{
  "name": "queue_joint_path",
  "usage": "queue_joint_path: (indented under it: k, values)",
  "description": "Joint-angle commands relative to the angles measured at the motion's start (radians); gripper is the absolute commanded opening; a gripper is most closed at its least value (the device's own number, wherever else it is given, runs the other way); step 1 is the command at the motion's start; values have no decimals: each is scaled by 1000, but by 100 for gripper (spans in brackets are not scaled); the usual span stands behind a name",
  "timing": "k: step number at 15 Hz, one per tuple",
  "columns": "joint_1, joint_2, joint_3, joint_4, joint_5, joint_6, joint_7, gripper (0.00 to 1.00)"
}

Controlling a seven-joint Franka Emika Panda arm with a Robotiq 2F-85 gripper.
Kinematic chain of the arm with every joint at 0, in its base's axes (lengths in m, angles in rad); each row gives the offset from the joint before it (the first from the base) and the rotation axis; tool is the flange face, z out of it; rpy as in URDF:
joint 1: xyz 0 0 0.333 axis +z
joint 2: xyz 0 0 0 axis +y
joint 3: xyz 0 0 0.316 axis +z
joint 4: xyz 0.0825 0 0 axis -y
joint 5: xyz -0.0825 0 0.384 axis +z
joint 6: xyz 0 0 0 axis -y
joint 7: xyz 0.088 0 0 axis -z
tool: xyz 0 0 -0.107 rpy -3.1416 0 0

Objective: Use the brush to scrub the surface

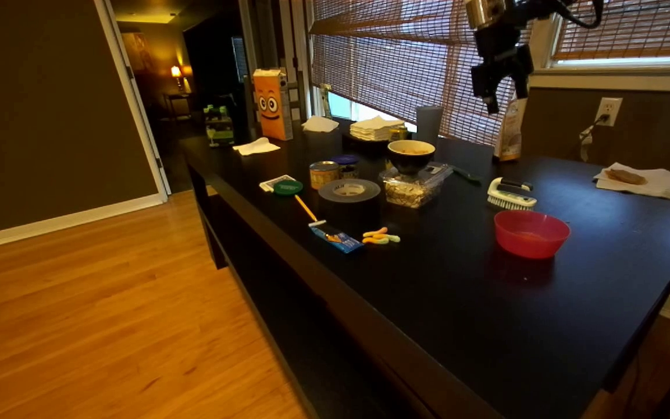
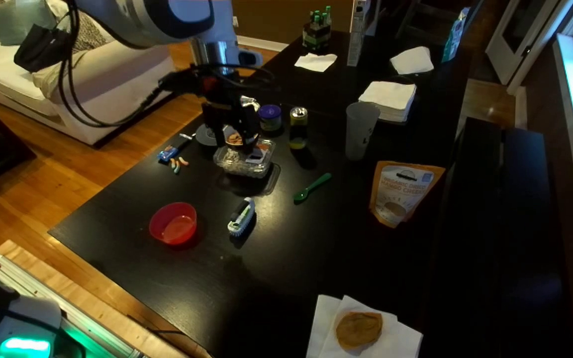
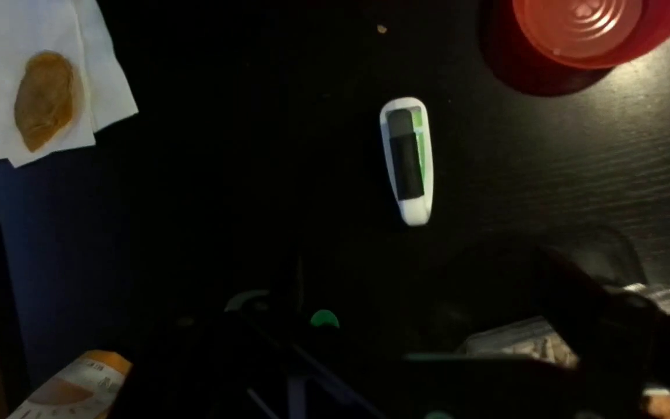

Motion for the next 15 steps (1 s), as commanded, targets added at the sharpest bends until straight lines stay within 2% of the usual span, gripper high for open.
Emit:
queue_joint_path:
  k: [1, 6, 14, 15]
  values:
    - [-19, 80, -12, 14, -14, 13, -108, 100]
    - [-28, 150, -3, 25, -5, 28, -220, 100]
    - [-23, 240, 8, 82, 34, -21, -213, 100]
    - [-26, 253, 12, 90, 46, -25, -212, 94]
